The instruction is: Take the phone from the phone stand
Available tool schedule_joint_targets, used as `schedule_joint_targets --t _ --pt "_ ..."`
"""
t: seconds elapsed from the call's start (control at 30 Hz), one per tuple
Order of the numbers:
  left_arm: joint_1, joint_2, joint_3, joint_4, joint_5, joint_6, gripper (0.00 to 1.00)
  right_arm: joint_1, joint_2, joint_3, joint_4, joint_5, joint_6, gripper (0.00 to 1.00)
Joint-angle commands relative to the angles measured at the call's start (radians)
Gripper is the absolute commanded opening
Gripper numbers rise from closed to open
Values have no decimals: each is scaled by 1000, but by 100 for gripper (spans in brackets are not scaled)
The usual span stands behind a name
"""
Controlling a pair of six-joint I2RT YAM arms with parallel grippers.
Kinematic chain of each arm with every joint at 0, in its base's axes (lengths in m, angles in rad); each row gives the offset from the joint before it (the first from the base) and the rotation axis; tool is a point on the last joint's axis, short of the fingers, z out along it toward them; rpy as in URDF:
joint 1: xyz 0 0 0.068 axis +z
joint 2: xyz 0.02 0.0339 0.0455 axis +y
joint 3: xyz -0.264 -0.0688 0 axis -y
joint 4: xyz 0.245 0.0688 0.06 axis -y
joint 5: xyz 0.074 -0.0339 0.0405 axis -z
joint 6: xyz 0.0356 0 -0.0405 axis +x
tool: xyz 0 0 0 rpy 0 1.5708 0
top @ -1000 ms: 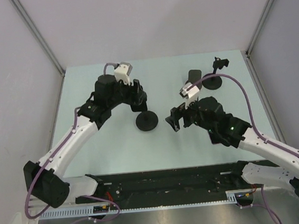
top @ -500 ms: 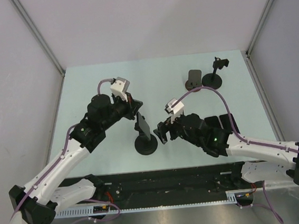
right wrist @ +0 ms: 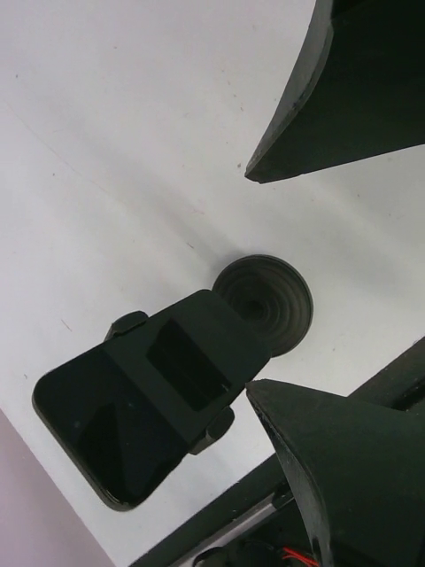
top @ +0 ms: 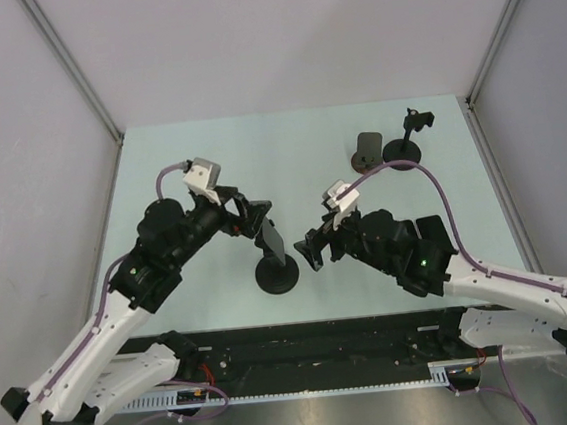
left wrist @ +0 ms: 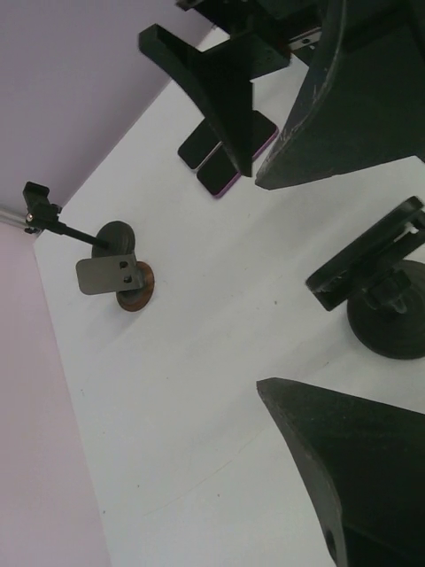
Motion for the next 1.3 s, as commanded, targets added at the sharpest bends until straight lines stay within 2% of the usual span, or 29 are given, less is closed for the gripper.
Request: schedule_joint_targets --t 0.0,0.1,0.3,0.57,0.87,1.27 --pt "-6 -97 -37 5 -39 66 95 -43 -14 110 -101 -195 -103 100" --pt "-4 -178 -75 3 -76 96 100 -77 5 185 -148 -329 -161 100" --pt "-6 -330 -160 -5 -151 106 100 -135 86 280 -141 -536 -229 100" --pt "-4 -452 -249 -63 -182 100 100 -152 268 423 -178 -703 -313 100" --pt "-6 -504 -267 -146 -216 90 100 -170 384 532 -187 -805 -367 100" --pt "-4 -485 -270 -166 -202 97 100 -175 488 575 -191 -875 -382 100"
